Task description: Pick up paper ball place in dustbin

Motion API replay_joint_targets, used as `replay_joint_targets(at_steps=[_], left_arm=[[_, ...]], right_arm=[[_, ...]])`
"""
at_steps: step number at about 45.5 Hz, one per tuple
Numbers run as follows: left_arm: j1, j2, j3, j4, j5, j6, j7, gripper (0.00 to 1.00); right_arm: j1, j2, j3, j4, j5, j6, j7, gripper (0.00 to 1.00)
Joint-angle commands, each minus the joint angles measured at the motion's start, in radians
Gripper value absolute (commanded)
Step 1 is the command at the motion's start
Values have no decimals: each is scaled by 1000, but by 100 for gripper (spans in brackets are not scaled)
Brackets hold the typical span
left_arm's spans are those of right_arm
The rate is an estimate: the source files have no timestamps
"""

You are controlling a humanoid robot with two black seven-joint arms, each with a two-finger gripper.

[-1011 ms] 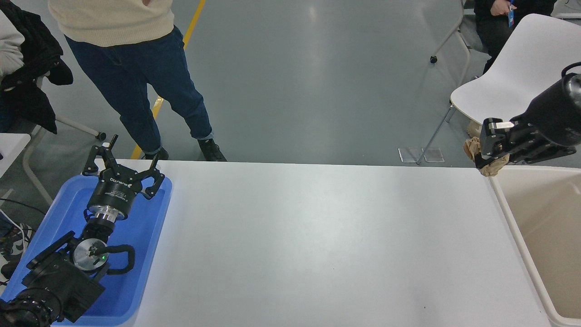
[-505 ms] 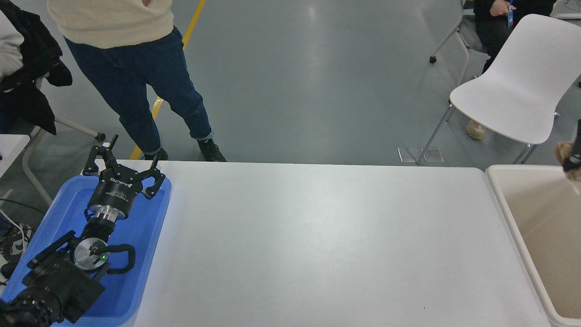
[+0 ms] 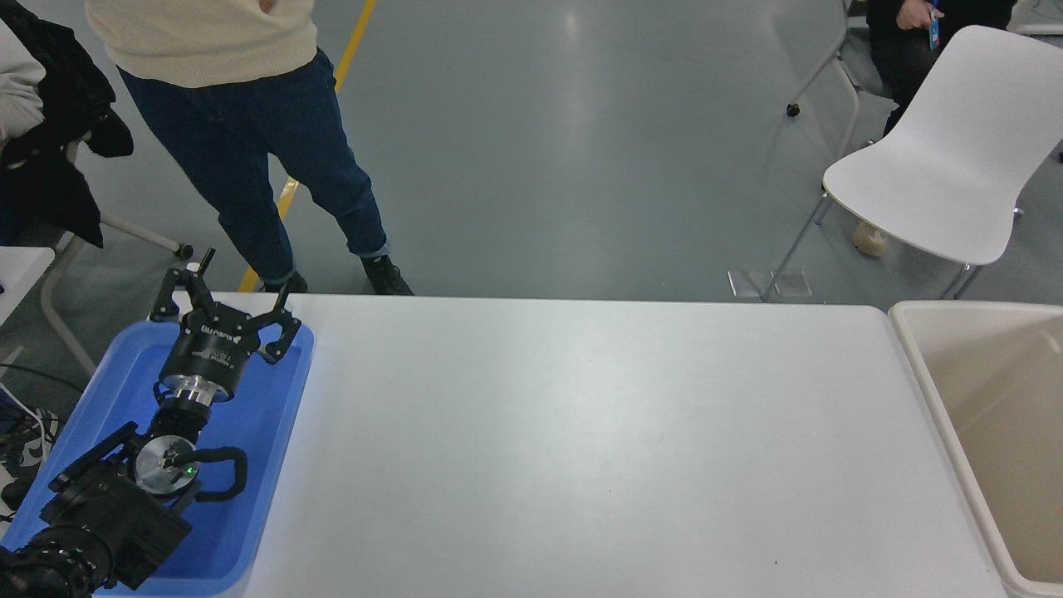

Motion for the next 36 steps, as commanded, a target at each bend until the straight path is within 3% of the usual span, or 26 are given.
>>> replay_joint_targets(at_steps=[1, 7, 15, 36], left_arm=[[0, 0, 0, 0, 0, 0, 0, 100], [0, 0, 0, 0, 0, 0, 0, 100], [1, 0, 0, 0, 0, 0, -2, 100], [0, 0, 0, 0, 0, 0, -2, 100]], right_arm=[[-422, 90, 314, -224, 0, 0, -3, 0], [-533, 193, 372, -342, 0, 0, -4, 0], [-593, 215, 372, -370, 0, -12, -6, 0], [-823, 353, 500, -425, 2, -734, -3, 0]])
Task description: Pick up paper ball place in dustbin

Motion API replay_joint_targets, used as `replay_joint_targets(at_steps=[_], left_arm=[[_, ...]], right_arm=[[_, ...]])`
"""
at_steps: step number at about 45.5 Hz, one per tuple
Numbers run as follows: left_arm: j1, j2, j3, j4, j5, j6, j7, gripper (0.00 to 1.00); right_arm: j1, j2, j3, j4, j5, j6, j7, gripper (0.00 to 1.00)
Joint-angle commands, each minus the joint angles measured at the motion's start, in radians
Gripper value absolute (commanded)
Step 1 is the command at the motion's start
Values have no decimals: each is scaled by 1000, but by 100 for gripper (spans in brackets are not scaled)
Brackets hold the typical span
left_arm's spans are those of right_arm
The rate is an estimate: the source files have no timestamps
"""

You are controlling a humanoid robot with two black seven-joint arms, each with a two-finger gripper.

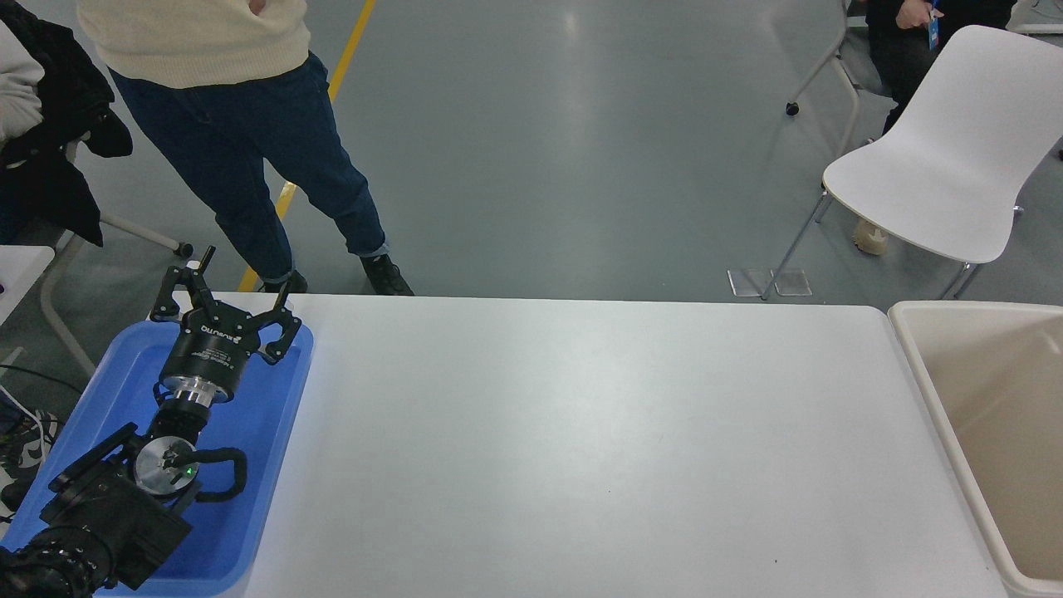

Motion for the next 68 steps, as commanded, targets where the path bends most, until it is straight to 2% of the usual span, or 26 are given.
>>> replay_joint_targets(at_steps=[1, 7, 17, 18, 21, 22, 23, 29, 51, 61, 68], left_arm=[[0, 0, 0, 0, 0, 0, 0, 100], [0, 0, 0, 0, 0, 0, 0, 100], [0, 0, 0, 0, 0, 0, 0, 100], [0, 0, 0, 0, 0, 0, 0, 100], [0, 0, 0, 0, 0, 0, 0, 100], [0, 0, 0, 0, 0, 0, 0, 100], [0, 0, 0, 0, 0, 0, 0, 100], [0, 0, 0, 0, 0, 0, 0, 100], [0, 0, 0, 0, 0, 0, 0, 100], [0, 0, 0, 0, 0, 0, 0, 100], [0, 0, 0, 0, 0, 0, 0, 100]], right_arm=[[-120, 84, 75, -49, 1, -344, 0, 0], [-161, 150, 115, -120, 4, -421, 0, 0], [-174, 174, 138, -142, 4, -444, -1, 0], [-172, 174, 138, -142, 4, -449, -1, 5], [-171, 171, 138, -145, 4, -479, 0, 72], [-169, 171, 138, -145, 4, -496, 0, 88], [-169, 171, 138, -143, 4, -510, 0, 93], [-171, 190, 138, -140, 4, -555, 0, 94], [-171, 188, 149, -138, 4, -558, 0, 96], [-187, 182, 294, -138, 4, -558, 2, 99], [-191, 178, 307, -132, 4, -556, 2, 100]])
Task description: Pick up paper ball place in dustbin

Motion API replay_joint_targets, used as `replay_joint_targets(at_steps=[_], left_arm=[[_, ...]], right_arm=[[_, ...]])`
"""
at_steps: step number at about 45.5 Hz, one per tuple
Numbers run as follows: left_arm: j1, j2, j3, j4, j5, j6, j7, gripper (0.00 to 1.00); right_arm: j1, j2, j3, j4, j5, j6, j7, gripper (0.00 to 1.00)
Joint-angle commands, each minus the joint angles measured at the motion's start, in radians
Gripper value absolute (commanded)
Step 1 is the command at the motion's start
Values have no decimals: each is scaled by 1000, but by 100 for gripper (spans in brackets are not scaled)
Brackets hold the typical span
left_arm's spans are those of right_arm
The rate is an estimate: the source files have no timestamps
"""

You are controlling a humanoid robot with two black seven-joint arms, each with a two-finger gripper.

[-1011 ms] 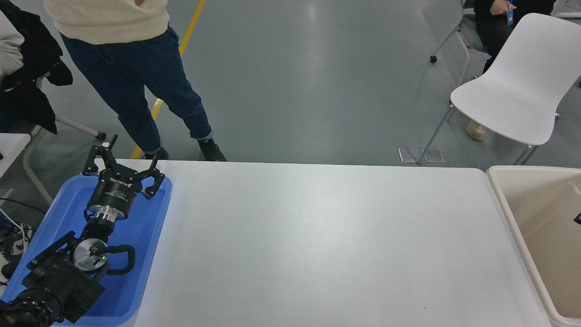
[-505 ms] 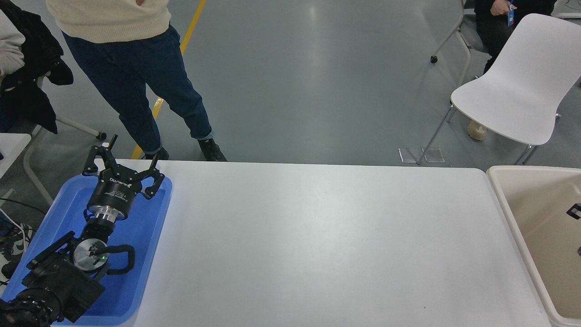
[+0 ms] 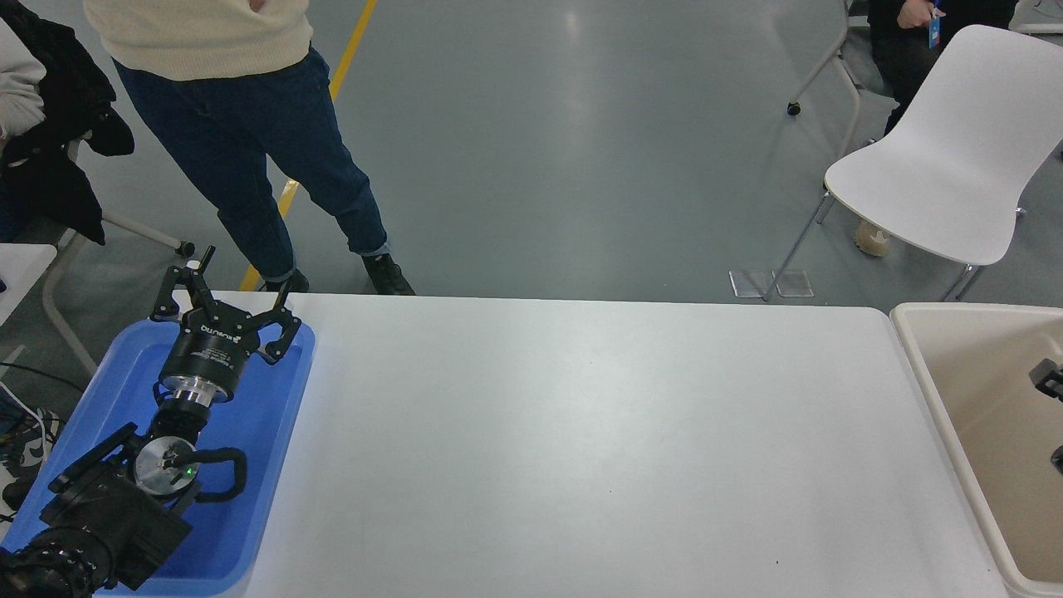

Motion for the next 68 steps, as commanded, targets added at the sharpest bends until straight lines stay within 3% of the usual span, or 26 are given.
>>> replay_joint_targets(at_steps=[1, 18, 31, 46, 57, 68], left_arm=[[0, 0, -1, 0, 0, 0, 0, 100], [0, 0, 0, 0, 0, 0, 0, 100], [0, 0, 0, 0, 0, 0, 0, 100], [0, 0, 0, 0, 0, 0, 0, 100], [0, 0, 0, 0, 0, 0, 0, 100], [0, 0, 0, 0, 0, 0, 0, 100]], right_arm=[[-8, -5, 63, 8, -1, 0, 1, 100], [49, -22, 50, 37, -12, 7, 1, 100], [153, -254, 14, 431, -70, 9, 1, 100], [248, -281, -74, 629, -81, 14, 1, 100], [149, -309, 341, 715, -81, 40, 5, 100], [31, -211, 766, 698, -59, 38, 7, 100]])
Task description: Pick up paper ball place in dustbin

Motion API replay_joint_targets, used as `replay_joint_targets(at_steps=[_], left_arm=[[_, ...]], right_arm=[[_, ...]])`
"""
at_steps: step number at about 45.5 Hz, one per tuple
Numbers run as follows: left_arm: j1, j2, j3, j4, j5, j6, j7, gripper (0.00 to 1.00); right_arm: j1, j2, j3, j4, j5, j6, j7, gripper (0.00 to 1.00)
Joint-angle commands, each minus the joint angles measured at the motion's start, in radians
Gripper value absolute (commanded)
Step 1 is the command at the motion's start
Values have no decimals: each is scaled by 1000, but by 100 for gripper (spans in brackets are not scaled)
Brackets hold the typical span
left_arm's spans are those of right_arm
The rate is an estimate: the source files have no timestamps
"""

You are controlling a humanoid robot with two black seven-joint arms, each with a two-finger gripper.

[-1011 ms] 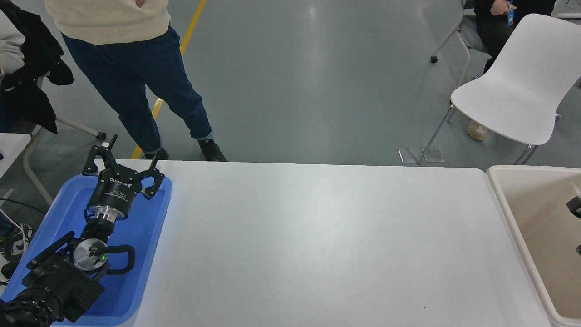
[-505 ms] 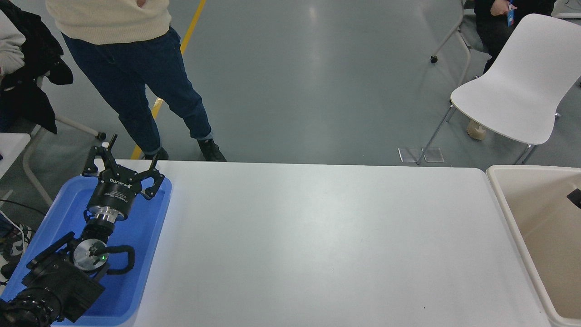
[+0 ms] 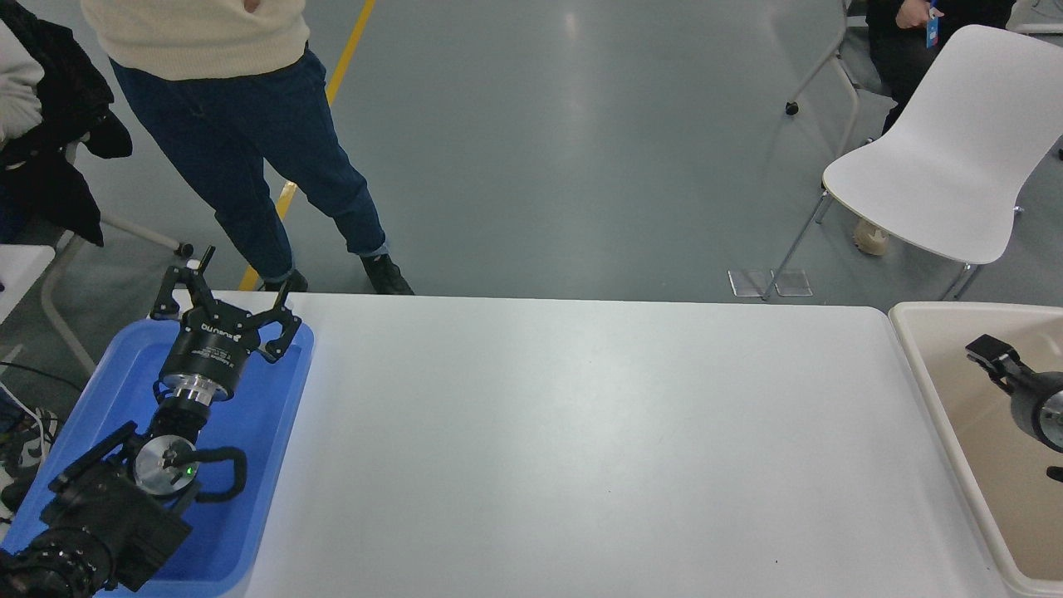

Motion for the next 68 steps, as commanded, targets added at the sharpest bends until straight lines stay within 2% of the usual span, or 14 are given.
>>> replay_joint_targets(at_steps=[1, 6, 9, 11, 16, 18, 25, 30, 33, 38, 50, 68], left_arm=[[0, 0, 0, 0, 0, 0, 0, 100], [0, 0, 0, 0, 0, 0, 0, 100], [0, 0, -2, 0, 0, 0, 0, 100], [0, 0, 0, 0, 0, 0, 0, 100], [0, 0, 0, 0, 0, 0, 0, 100], [0, 0, 0, 0, 0, 0, 0, 100], [0, 0, 0, 0, 0, 0, 0, 100], [0, 0, 0, 0, 0, 0, 0, 100], [0, 0, 0, 0, 0, 0, 0, 100], [0, 0, 0, 0, 0, 0, 0, 100], [-2, -2, 0, 0, 0, 0, 2, 100], [0, 0, 0, 0, 0, 0, 0, 100]], right_arm=[[-106, 70, 399, 25, 20, 8, 2, 100], [-173, 114, 595, 15, 33, 71, 5, 100], [-224, 163, 730, 17, 33, 121, 22, 100], [-245, 182, 798, 20, 34, 146, 57, 100], [-305, 249, 917, 29, 34, 187, 200, 100], [-323, 280, 948, 22, 34, 206, 244, 100], [-360, 379, 1061, 20, 33, 238, 320, 100], [-392, 444, 1141, 29, 10, 240, 412, 100], [-394, 459, 1152, 32, -4, 240, 444, 100], [-402, 467, 1152, 40, -10, 240, 472, 100], [-400, 527, 1155, 37, -23, 149, 470, 100], [-431, 554, 1112, 60, -38, 154, 473, 100]])
